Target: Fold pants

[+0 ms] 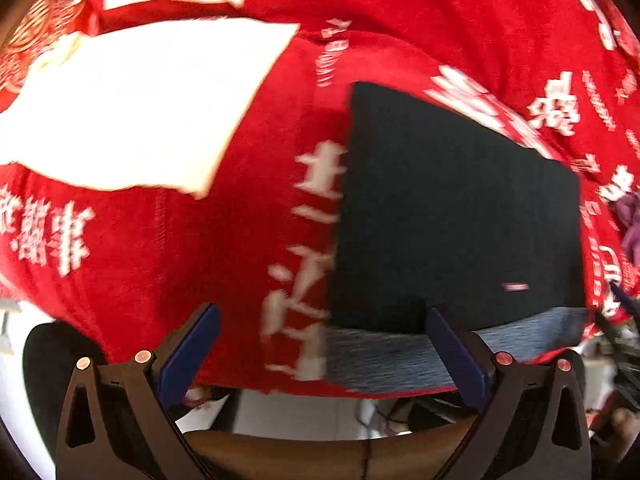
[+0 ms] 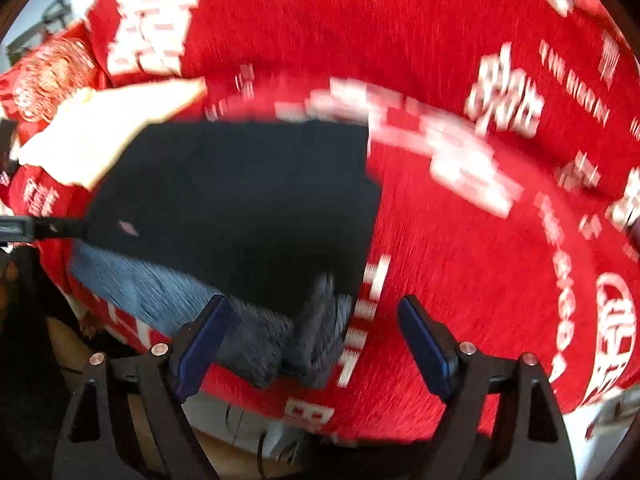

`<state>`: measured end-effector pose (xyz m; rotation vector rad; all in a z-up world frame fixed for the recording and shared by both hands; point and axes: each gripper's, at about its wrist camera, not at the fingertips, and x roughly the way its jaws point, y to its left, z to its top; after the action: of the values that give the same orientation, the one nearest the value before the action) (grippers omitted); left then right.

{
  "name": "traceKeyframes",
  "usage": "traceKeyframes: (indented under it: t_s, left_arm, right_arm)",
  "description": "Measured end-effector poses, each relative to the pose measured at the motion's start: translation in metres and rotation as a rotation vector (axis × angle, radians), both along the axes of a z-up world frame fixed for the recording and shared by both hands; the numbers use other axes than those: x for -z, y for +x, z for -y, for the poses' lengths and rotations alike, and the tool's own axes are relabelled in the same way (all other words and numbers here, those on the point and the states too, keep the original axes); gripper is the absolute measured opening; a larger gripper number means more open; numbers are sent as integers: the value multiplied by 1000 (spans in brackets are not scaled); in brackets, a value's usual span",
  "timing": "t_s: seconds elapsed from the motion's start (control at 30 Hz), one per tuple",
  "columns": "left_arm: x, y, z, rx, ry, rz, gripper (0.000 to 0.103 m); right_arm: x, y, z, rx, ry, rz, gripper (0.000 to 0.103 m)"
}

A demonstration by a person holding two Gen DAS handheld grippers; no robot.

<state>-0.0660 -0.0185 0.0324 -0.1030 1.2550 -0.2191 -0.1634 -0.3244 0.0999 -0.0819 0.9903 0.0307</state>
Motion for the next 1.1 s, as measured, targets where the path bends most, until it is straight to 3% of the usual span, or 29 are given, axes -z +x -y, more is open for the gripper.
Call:
traceKeyframes:
  t_s: [0.1,0.17,0.23,0.37,0.5,0.63,0.7,0.77,0.83,0.9,1.03,1.1]
  left_arm:
    - [18,-1,5,24,35,-44,103]
    - [19,1,7,25,44,-50,103]
    - [11,3,3,19,-1,-54,103]
    - [-19,22,7,23,-134,15,103]
    - [-46,56,42,66,-154,99,103]
    - [-60,88,77,153,-237,130,103]
    - [-40,111,87,160,-196,75,103]
    - [-9,131,86,155,-212,-24,103]
    - [-4,130,90,167,-202,-40,103]
    - [-17,122,93,196,-167,-14,103]
    - [-56,103,83,201,-304,52,103]
    - [-57,102,92,222,-281,53,103]
  right_arm:
    - [-15,-3,-16,-92,91,78,89]
    - [6,9,-25,-139,123,-11,88]
    - [37,19,-21,-96,92,-126,93]
    - [36,17,-22,-119,126,-109,102]
    - [36,18,-35,-141,24,-119,103]
    - [11,11,-30,-91,112,-63,103]
    - [-5,9,-26,-72,138,-15,103]
    - [-11,11,-26,-71,139,-5,103]
    - [-11,10,-25,-70,141,-5,103]
    - [-10,10,-23,-64,149,-13,103]
    - [-25,11,-19,-79,195,45,103]
    - [-30,24,-20,-116,222,72,103]
